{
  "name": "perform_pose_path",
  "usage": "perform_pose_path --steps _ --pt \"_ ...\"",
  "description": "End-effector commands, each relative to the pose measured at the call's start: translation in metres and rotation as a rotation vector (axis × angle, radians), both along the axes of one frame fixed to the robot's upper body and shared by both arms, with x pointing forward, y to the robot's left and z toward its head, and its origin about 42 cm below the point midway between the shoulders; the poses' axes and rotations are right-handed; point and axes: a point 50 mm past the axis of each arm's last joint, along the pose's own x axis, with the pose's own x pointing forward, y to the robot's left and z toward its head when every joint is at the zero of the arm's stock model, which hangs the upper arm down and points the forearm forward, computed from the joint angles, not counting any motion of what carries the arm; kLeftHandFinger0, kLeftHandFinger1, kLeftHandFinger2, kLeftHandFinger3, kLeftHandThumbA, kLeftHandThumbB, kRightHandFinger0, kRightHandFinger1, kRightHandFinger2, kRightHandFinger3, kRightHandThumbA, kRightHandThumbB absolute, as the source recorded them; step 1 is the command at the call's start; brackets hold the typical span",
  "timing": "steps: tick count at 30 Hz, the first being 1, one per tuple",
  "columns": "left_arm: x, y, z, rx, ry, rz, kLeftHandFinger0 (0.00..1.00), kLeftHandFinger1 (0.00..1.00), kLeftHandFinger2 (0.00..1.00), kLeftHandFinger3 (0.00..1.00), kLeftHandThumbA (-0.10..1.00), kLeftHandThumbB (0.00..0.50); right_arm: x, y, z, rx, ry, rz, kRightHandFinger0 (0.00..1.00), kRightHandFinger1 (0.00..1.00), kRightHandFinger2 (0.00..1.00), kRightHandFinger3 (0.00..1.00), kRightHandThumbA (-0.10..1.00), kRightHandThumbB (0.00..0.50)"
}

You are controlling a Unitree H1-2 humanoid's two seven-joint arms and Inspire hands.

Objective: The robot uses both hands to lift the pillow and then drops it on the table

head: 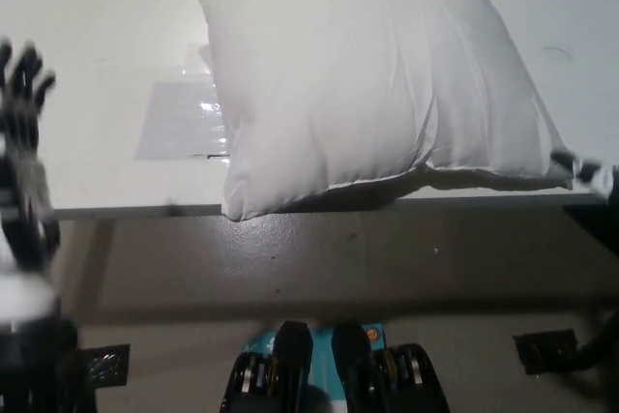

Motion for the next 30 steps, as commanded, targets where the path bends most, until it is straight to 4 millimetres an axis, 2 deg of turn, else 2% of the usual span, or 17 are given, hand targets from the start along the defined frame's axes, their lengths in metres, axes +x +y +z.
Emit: perform_pose_path --steps 1,4,5,6,7,8,10,11,12,15,16,18,19,20,22,23,30 --pt "0.028 0.005 0.032 -0.042 0.03 0.028 1.0 1.0 1.0 1.0 1.0 0.145 0.031 -0.004 0.032 -0.011 0.021 -0.013 1.0 1.0 1.0 1.0 1.0 0.335" --pt "0.051 0.002 0.047 -0.093 0.018 0.006 1.0 1.0 1.0 1.0 1.0 0.161 0.053 0.001 0.051 -0.015 0.009 -0.025 1.0 1.0 1.0 1.0 1.0 0.33" --pt "0.057 -0.001 0.052 -0.101 0.025 0.004 1.0 1.0 1.0 1.0 1.0 0.184 0.06 0.003 0.058 -0.015 0.013 -0.031 1.0 1.0 1.0 1.0 1.0 0.331" --pt "0.062 -0.003 0.056 -0.106 0.029 0.001 1.0 1.0 1.0 1.0 1.0 0.193 0.061 0.003 0.059 -0.014 0.013 -0.032 1.0 1.0 1.0 1.0 1.0 0.294" --pt "0.068 -0.006 0.061 -0.104 0.03 0.002 1.0 1.0 1.0 1.0 1.0 0.155 0.075 0.006 0.069 -0.014 0.004 -0.033 1.0 1.0 1.0 1.0 1.0 0.314" --pt "0.075 -0.009 0.066 -0.092 0.028 0.006 1.0 1.0 1.0 1.0 1.0 0.143 0.084 0.008 0.075 -0.007 0.006 -0.034 1.0 1.0 1.0 1.0 1.0 0.315" --pt "0.083 -0.011 0.072 -0.09 0.038 0.01 1.0 1.0 1.0 1.0 1.0 0.148 0.092 0.01 0.081 0.011 0.011 -0.032 1.0 1.0 1.0 1.0 1.0 0.327" --pt "0.096 -0.015 0.075 -0.082 0.063 0.016 1.0 1.0 1.0 1.0 1.0 0.197 0.106 0.014 0.088 0.044 0.018 -0.029 1.0 1.0 1.0 1.0 1.0 0.328" --pt "0.103 -0.019 0.074 -0.081 0.066 0.019 1.0 1.0 1.0 1.0 1.0 0.184 0.115 0.016 0.094 0.067 0.039 -0.021 1.0 1.0 1.0 1.0 1.0 0.341" --pt "0.116 -0.026 0.064 -0.064 0.091 0.019 1.0 1.0 1.0 1.0 1.0 0.173 0.129 0.022 0.095 0.122 0.094 -0.017 1.0 1.0 1.0 1.0 1.0 0.337" --pt "0.128 -0.034 0.057 -0.069 0.112 0.005 1.0 1.0 1.0 1.0 1.0 0.145 0.145 0.028 0.098 0.183 0.135 0.0 1.0 1.0 1.0 1.0 1.0 0.354" --pt "0.135 -0.04 0.05 -0.087 0.137 0.0 1.0 1.0 1.0 1.0 1.0 0.146 0.158 0.031 0.098 0.207 0.159 0.006 1.0 1.0 1.0 1.0 1.0 0.377" --pt "0.14 -0.044 0.043 -0.092 0.165 -0.001 1.0 1.0 1.0 1.0 1.0 0.159 0.168 0.034 0.096 0.218 0.18 0.015 1.0 1.0 1.0 1.0 1.0 0.324" --pt "0.148 -0.05 0.033 -0.096 0.199 -0.004 1.0 1.0 1.0 1.0 1.0 0.15 0.179 0.036 0.092 0.211 0.198 0.005 1.0 1.0 1.0 1.0 1.0 0.32" --pt "0.149 -0.052 0.03 -0.098 0.202 -0.006 1.0 1.0 1.0 1.0 1.0 0.146 0.18 0.036 0.09 0.208 0.199 0.0 1.0 1.0 1.0 1.0 1.0 0.324" --pt "0.156 -0.057 0.02 -0.091 0.244 -0.016 1.0 1.0 1.0 1.0 1.0 0.127 0.186 0.036 0.085 0.167 0.217 -0.027 1.0 1.0 1.0 1.0 1.0 0.34" --pt "0.176 -0.069 -0.016 -0.027 0.4 -0.037 1.0 1.0 1.0 1.0 1.0 0.093 0.204 0.03 0.06 0.148 0.317 -0.074 1.0 1.0 1.0 1.0 1.0 0.277"
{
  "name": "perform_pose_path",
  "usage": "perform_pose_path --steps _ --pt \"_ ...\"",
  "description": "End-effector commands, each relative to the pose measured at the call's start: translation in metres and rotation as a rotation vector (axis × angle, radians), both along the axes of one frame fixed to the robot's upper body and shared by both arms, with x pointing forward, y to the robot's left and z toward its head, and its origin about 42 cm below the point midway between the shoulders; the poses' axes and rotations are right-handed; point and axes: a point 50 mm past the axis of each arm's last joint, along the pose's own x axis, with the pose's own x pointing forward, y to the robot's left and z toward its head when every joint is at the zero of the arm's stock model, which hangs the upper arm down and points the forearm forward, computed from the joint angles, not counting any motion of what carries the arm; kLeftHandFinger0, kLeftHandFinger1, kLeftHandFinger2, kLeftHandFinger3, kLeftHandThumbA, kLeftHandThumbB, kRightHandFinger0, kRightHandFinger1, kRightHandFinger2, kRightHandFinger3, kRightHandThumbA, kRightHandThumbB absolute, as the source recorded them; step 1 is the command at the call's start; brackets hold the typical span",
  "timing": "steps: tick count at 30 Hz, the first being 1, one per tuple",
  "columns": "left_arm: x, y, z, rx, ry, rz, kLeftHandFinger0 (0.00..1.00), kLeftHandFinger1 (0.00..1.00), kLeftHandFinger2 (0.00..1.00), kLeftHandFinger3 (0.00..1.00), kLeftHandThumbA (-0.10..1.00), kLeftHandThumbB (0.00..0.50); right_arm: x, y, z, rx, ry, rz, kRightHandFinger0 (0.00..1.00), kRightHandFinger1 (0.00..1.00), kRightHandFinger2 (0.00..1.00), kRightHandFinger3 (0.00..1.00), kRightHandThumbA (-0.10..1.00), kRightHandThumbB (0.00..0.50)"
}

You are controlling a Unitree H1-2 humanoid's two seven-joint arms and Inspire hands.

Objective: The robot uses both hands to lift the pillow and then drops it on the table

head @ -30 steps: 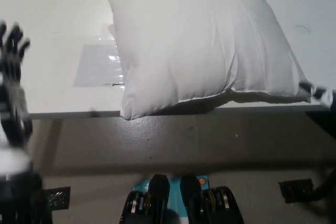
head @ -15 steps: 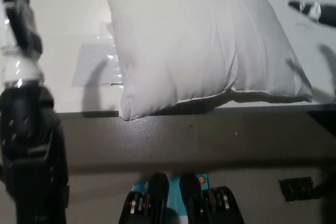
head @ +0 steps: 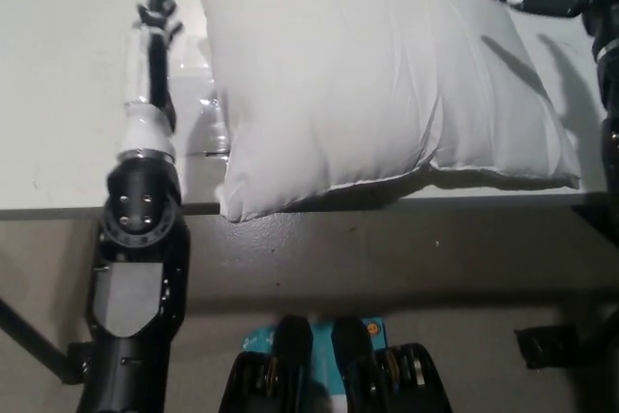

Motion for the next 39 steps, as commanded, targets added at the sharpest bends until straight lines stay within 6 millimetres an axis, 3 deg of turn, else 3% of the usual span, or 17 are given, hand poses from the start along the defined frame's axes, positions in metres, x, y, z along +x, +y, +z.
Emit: perform_pose_path --steps 1,2,3,4,6,7,11,15,17,18,19,23,24,29,35,36,39 --pt "0.011 -0.01 0.019 0.041 -0.068 0.004 1.0 1.0 1.0 1.0 1.0 0.062 0.008 -0.004 0.025 -0.012 -0.075 -0.028 1.0 1.0 1.0 1.0 1.0 0.251" --pt "0.014 -0.011 0.004 0.062 -0.026 0.005 1.0 1.0 1.0 1.0 1.0 0.041 0.012 -0.007 0.005 -0.006 0.002 -0.055 1.0 1.0 1.0 1.0 1.0 0.257" --pt "0.016 -0.01 -0.006 0.078 -0.001 0.004 1.0 1.0 1.0 1.0 1.0 0.052 0.012 -0.01 -0.01 -0.004 0.043 -0.074 1.0 1.0 1.0 1.0 1.0 0.256" --pt "0.017 -0.01 -0.008 0.08 0.002 0.004 1.0 1.0 1.0 1.0 1.0 0.052 0.012 -0.011 -0.013 -0.005 0.048 -0.078 1.0 1.0 1.0 1.0 1.0 0.256" --pt "0.02 -0.011 -0.02 0.073 0.027 -0.005 1.0 1.0 1.0 1.0 1.0 0.069 0.012 -0.015 -0.034 0.004 0.063 -0.085 1.0 1.0 1.0 1.0 1.0 0.19" --pt "0.021 -0.011 -0.022 0.073 0.034 -0.005 1.0 1.0 1.0 1.0 1.0 0.067 0.014 -0.016 -0.039 0.014 0.069 -0.083 1.0 1.0 1.0 1.0 1.0 0.182" --pt "0.026 -0.011 -0.037 0.039 0.075 -0.014 1.0 1.0 1.0 1.0 1.0 0.08 0.014 -0.021 -0.068 0.068 0.143 -0.11 1.0 1.0 1.0 1.0 1.0 0.209" --pt "0.029 -0.019 -0.057 -0.024 0.15 -0.011 1.0 1.0 1.0 1.0 1.0 0.081 0.01 -0.028 -0.109 0.105 0.238 -0.149 1.0 1.0 1.0 1.0 1.0 0.18" --pt "0.031 -0.021 -0.061 -0.029 0.152 -0.013 1.0 1.0 1.0 1.0 1.0 0.049 0.009 -0.028 -0.12 0.113 0.248 -0.156 1.0 1.0 1.0 1.0 1.0 0.158" --pt "0.03 -0.03 -0.071 -0.056 0.195 -0.025 1.0 1.0 1.0 1.0 1.0 0.027 0.005 -0.027 -0.142 0.146 0.298 -0.173 1.0 1.0 1.0 1.0 1.0 0.198" --pt "0.031 -0.034 -0.074 -0.054 0.212 -0.024 1.0 1.0 1.0 1.0 1.0 0.026 0.004 -0.027 -0.151 0.154 0.313 -0.183 1.0 1.0 1.0 1.0 1.0 0.203" --pt "0.029 -0.056 -0.088 -0.059 0.27 -0.042 1.0 1.0 1.0 1.0 1.0 0.006 -0.008 -0.027 -0.183 0.213 0.358 -0.201 1.0 1.0 1.0 1.0 1.0 0.201" --pt "0.028 -0.067 -0.092 -0.071 0.294 -0.057 1.0 1.0 1.0 1.0 1.0 0.023 -0.014 -0.025 -0.198 0.259 0.386 -0.198 1.0 1.0 1.0 1.0 1.0 0.181" --pt "0.025 -0.088 -0.09 -0.08 0.303 -0.065 1.0 1.0 1.0 1.0 1.0 0.048 -0.02 -0.018 -0.213 0.262 0.402 -0.208 1.0 1.0 1.0 1.0 1.0 0.165" --pt "0.038 -0.109 -0.057 -0.096 0.265 -0.102 1.0 1.0 1.0 1.0 1.0 0.044 -0.007 -0.016 -0.189 0.27 0.341 -0.179 1.0 1.0 1.0 1.0 1.0 0.163" --pt "0.038 -0.111 -0.052 -0.103 0.247 -0.121 1.0 1.0 1.0 1.0 1.0 0.024 -0.005 -0.014 -0.186 0.264 0.336 -0.173 1.0 1.0 1.0 1.0 1.0 0.172" --pt "0.04 -0.117 -0.042 -0.091 0.223 -0.135 1.0 1.0 1.0 1.0 1.0 0.052 0.001 -0.009 -0.172 0.266 0.306 -0.14 1.0 1.0 1.0 1.0 1.0 0.202"
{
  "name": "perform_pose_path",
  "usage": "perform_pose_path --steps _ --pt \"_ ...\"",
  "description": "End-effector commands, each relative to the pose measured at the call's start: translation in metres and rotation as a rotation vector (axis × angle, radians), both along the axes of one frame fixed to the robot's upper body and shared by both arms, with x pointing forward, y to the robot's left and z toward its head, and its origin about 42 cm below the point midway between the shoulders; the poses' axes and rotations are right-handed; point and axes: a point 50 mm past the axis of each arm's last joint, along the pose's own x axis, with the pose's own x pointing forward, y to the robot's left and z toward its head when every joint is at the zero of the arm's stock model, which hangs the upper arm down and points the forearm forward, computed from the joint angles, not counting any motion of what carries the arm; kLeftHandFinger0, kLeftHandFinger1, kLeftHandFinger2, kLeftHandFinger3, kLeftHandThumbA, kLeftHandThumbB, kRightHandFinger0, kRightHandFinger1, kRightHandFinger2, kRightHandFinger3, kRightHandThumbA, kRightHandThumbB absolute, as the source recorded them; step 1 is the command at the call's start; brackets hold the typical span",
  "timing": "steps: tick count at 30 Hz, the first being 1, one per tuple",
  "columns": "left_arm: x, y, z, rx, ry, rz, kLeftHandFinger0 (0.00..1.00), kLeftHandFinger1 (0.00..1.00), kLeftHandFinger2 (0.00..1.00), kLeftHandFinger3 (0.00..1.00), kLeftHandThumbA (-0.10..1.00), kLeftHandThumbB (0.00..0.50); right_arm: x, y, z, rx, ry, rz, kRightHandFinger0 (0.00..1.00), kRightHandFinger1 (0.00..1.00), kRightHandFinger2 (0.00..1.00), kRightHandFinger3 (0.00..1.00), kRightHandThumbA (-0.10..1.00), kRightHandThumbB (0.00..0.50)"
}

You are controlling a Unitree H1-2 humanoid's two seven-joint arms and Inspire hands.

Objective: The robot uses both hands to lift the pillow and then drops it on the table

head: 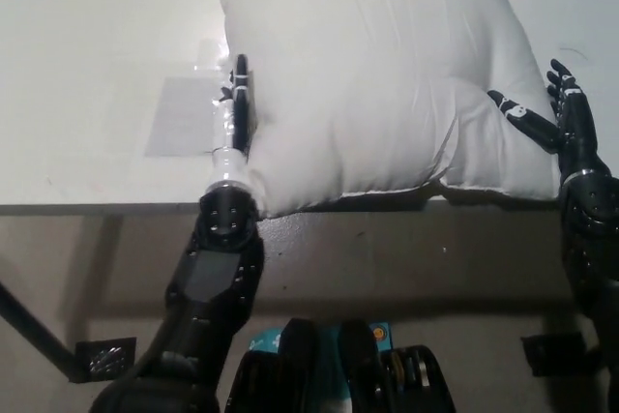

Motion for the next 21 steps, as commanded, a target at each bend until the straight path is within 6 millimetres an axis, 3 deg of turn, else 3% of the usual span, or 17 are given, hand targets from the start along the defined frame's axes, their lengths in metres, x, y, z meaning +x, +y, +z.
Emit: perform_pose_path --steps 1,4,7,8,10,13,18,19,21 --pt "0.01 -0.048 0.048 -0.039 -0.081 -0.113 1.0 1.0 1.0 1.0 1.0 0.064 0.011 0.018 0.021 0.026 -0.035 0.075 1.0 1.0 1.0 1.0 1.0 0.231" --pt "0.012 -0.054 0.06 -0.041 -0.101 -0.117 1.0 1.0 1.0 1.0 1.0 0.07 0.018 0.03 0.049 0.097 -0.069 0.113 1.0 1.0 1.0 1.0 1.0 0.29" --pt "0.012 -0.057 0.066 -0.036 -0.122 -0.121 1.0 1.0 1.0 1.0 1.0 0.073 0.02 0.044 0.075 0.109 -0.101 0.14 1.0 1.0 1.0 1.0 1.0 0.305" --pt "0.012 -0.058 0.069 -0.041 -0.137 -0.124 1.0 1.0 1.0 1.0 1.0 0.073 0.022 0.047 0.08 0.094 -0.107 0.146 1.0 1.0 1.0 1.0 1.0 0.345" --pt "0.011 -0.059 0.07 -0.04 -0.144 -0.122 1.0 1.0 1.0 1.0 1.0 0.075 0.021 0.049 0.084 0.098 -0.12 0.165 1.0 1.0 1.0 1.0 1.0 0.336" --pt "0.009 -0.059 0.07 -0.02 -0.156 -0.12 1.0 1.0 1.0 1.0 1.0 0.12 0.02 0.056 0.083 0.127 -0.1 0.164 1.0 1.0 1.0 1.0 1.0 0.371" --pt "0.007 -0.06 0.068 -0.002 -0.152 -0.124 1.0 1.0 1.0 1.0 1.0 0.089 0.014 0.068 0.08 0.183 -0.097 0.232 1.0 1.0 1.0 1.0 1.0 0.352" --pt "0.006 -0.062 0.066 -0.006 -0.145 -0.131 1.0 1.0 1.0 1.0 1.0 0.082 0.012 0.071 0.08 0.199 -0.074 0.247 1.0 1.0 1.0 1.0 1.0 0.372" --pt "0.006 -0.063 0.06 0.012 -0.108 -0.151 1.0 1.0 1.0 1.0 1.0 0.117 0.011 0.072 0.082 0.211 -0.065 0.265 1.0 1.0 1.0 1.0 1.0 0.386"
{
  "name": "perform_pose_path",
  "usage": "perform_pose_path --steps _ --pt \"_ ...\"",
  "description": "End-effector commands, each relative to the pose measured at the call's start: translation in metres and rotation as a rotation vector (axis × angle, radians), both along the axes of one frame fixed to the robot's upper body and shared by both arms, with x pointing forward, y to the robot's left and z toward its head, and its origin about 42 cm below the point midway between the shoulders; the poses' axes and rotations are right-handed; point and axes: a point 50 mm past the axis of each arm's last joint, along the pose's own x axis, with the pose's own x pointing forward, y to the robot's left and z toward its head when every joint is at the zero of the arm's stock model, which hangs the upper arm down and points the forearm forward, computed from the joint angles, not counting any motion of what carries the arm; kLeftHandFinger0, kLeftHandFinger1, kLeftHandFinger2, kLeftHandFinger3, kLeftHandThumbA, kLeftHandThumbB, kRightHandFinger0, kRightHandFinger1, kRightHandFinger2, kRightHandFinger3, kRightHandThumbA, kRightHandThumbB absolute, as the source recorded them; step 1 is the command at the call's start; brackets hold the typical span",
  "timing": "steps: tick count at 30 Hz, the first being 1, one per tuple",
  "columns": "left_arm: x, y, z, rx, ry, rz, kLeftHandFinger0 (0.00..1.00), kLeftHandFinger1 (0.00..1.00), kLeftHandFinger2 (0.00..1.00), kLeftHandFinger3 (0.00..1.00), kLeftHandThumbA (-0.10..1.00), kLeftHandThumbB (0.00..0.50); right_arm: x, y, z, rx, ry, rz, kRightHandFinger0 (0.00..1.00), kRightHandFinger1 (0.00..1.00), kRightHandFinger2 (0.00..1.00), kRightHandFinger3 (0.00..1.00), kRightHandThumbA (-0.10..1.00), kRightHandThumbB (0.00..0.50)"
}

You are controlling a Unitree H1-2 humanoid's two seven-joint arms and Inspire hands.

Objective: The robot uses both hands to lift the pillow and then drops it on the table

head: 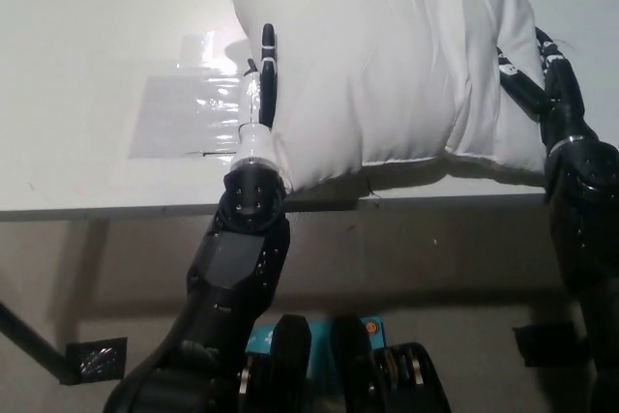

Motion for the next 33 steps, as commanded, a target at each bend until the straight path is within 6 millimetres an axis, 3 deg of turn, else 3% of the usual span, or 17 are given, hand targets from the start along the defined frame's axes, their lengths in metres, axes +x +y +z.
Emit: perform_pose_path --steps 1,6,13,20,21,24,26,27,31,33 --pt "0.0 -0.04 0.027 0.019 -0.054 -0.124 1.0 1.0 1.0 1.0 1.0 0.116 0.005 0.041 0.029 0.082 -0.025 0.177 1.0 1.0 1.0 1.0 1.0 0.386" --pt "-0.001 -0.041 0.014 0.033 -0.007 -0.146 1.0 1.0 1.0 1.0 1.0 0.127 0.006 0.051 0.035 0.09 -0.009 0.218 1.0 1.0 1.0 1.0 1.0 0.387" --pt "-0.002 -0.043 0.01 0.031 0.007 -0.144 1.0 1.0 1.0 1.0 1.0 0.153 0.006 0.057 0.04 0.105 -0.022 0.234 1.0 1.0 1.0 1.0 1.0 0.392" --pt "-0.007 -0.045 0.021 -0.015 -0.057 -0.131 1.0 1.0 1.0 1.0 1.0 0.113 -0.001 0.057 0.052 0.145 -0.106 0.23 1.0 1.0 1.0 1.0 1.0 0.348" --pt "-0.006 -0.047 0.037 -0.039 -0.102 -0.129 1.0 1.0 1.0 1.0 1.0 0.162 -0.004 0.059 0.065 0.156 -0.15 0.236 1.0 1.0 1.0 1.0 1.0 0.348" --pt "-0.006 -0.049 0.064 -0.034 -0.176 -0.129 1.0 1.0 1.0 1.0 1.0 0.178 -0.01 0.06 0.09 0.155 -0.224 0.229 1.0 1.0 1.0 1.0 1.0 0.383" --pt "-0.007 -0.051 0.075 -0.031 -0.204 -0.129 1.0 1.0 1.0 1.0 1.0 0.178 -0.013 0.06 0.1 0.144 -0.256 0.23 1.0 1.0 1.0 1.0 1.0 0.408" --pt "-0.01 -0.052 0.101 -0.048 -0.261 -0.13 1.0 1.0 1.0 1.0 1.0 0.189 -0.019 0.062 0.119 0.142 -0.329 0.232 1.0 1.0 1.0 1.0 1.0 0.408" --pt "-0.016 -0.053 0.155 -0.018 -0.403 -0.129 1.0 1.0 1.0 1.0 1.0 0.179 -0.037 0.066 0.164 0.065 -0.466 0.231 1.0 1.0 1.0 1.0 1.0 0.446" --pt "-0.018 -0.055 0.164 -0.003 -0.429 -0.137 1.0 1.0 1.0 1.0 1.0 0.171 -0.043 0.066 0.172 0.036 -0.504 0.226 1.0 1.0 1.0 1.0 1.0 0.44"
